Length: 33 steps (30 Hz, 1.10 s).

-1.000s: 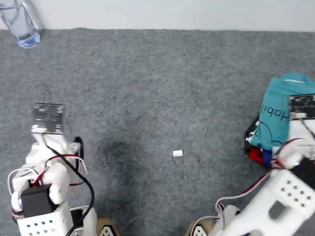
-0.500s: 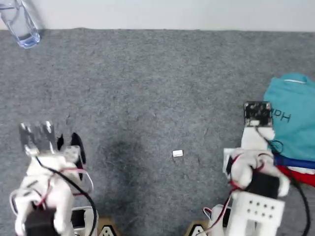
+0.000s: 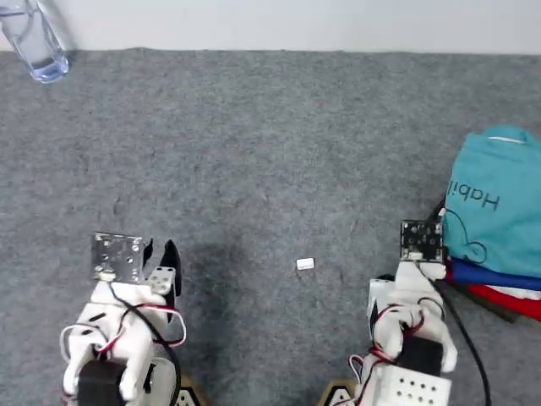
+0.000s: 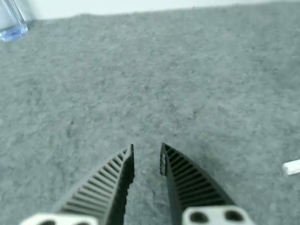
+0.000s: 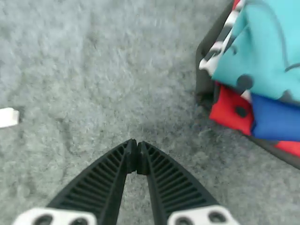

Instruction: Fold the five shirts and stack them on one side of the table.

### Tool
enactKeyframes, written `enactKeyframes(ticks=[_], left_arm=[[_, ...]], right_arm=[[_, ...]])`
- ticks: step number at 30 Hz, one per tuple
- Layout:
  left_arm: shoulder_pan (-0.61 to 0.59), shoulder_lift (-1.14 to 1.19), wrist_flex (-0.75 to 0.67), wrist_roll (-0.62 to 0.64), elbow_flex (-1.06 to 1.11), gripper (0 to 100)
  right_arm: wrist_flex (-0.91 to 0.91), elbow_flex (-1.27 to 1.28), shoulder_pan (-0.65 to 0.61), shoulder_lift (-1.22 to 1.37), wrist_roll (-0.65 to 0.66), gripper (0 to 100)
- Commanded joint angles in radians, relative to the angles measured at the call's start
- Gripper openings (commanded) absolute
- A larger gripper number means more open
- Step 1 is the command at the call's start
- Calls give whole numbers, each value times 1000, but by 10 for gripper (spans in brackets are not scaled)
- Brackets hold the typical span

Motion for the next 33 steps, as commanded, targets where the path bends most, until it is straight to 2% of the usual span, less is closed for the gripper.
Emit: enactKeyframes(ticks=[1,7,12,17,22,25,33], left_arm=[[-3,-9,-86,5,101,90],[5,-9,-252,2,317,90],[5,-9,-262,2,320,90],[5,-9,-144,8,321,90],[-3,-8,-84,8,321,90],[-3,-8,5,8,321,90],[-2,-9,3,6,321,90]], right_arm=[[48,46,-7,-136,-9,8],[73,103,-7,-145,-11,8],[82,141,-4,-143,-11,9],[159,141,-5,-143,-11,9],[159,141,-2,-145,-5,9],[159,141,-4,-145,-5,9],[159,141,-4,-145,-3,9]])
